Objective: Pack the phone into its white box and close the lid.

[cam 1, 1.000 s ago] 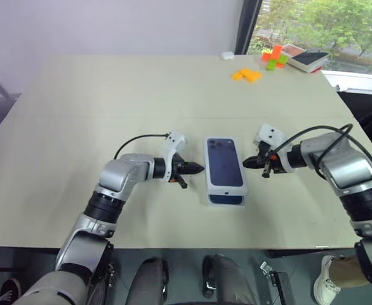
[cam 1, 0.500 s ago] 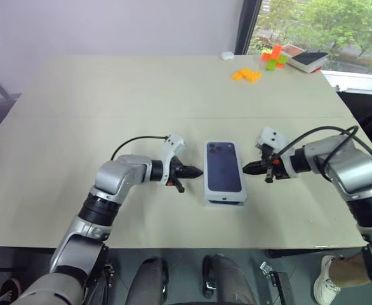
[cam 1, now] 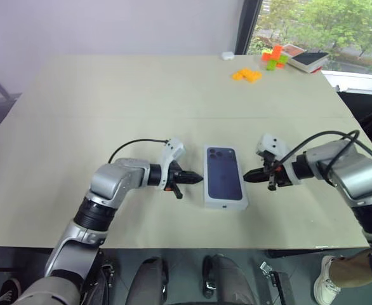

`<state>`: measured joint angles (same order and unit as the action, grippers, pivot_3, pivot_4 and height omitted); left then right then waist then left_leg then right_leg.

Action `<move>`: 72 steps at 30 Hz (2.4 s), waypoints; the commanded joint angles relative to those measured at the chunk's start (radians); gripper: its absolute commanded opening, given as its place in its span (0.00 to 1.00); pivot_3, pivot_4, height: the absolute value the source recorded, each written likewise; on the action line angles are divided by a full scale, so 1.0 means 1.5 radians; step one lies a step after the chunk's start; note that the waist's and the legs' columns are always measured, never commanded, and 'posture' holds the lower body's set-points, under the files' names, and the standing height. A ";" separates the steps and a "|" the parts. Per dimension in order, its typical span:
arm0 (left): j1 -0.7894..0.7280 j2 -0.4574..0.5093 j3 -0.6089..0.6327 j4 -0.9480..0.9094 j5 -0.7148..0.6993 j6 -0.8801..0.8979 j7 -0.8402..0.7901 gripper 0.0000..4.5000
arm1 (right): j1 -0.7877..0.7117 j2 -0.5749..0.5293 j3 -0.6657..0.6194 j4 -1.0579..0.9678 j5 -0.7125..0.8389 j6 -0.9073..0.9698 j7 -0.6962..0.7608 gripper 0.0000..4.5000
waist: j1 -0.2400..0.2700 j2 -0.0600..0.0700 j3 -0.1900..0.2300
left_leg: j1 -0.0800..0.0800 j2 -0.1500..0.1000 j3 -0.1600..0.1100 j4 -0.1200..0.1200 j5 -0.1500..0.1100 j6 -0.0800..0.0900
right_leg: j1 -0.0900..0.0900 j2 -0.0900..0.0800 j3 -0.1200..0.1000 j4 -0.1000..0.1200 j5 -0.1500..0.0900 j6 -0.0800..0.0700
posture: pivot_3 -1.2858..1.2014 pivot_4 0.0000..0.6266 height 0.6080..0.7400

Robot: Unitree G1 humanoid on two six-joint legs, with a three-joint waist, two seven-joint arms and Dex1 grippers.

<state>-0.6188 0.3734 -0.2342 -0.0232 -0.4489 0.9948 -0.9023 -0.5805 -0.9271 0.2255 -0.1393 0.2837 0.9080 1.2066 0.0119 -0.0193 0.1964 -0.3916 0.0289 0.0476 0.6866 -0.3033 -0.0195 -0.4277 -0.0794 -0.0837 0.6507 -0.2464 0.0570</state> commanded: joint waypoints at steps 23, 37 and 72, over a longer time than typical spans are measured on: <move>-0.133 -0.105 0.106 0.162 0.012 -0.166 0.096 0.00 | -0.134 0.095 -0.040 0.161 -0.053 -0.130 -0.122 0.02 | 0.001 -0.001 0.000 | -0.001 0.000 0.000 0.007 0.000 0.000 | 0.002 0.000 0.000 0.002 0.000 0.000 | 0.52 0.24 1.00; -0.102 -0.077 -0.075 0.198 0.091 -0.139 -0.030 0.00 | -0.027 0.103 0.004 0.074 -0.048 -0.090 -0.106 0.02 | -0.001 0.000 -0.001 | -0.001 -0.001 0.000 0.007 -0.001 0.002 | 0.001 0.000 0.000 0.002 0.001 0.001 | 0.52 0.24 1.00; 0.216 0.229 0.314 -0.027 -0.054 -0.263 -0.095 1.00 | 0.032 0.099 -0.196 0.147 0.078 -0.315 -0.026 0.99 | -0.001 0.000 0.000 | -0.002 0.002 0.002 0.005 -0.001 0.005 | 0.000 -0.001 0.000 -0.002 0.002 0.000 | 0.52 0.24 1.00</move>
<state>-0.3013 0.7047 0.2036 -0.0067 -0.4971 0.6193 -1.0310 -0.5198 -0.7615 -0.0293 0.1280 0.3868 0.4760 1.1465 0.0101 -0.0186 0.1969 -0.3946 0.0314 0.0501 0.6942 -0.3053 -0.0126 -0.4270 -0.0803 -0.0833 0.6487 -0.2427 0.0568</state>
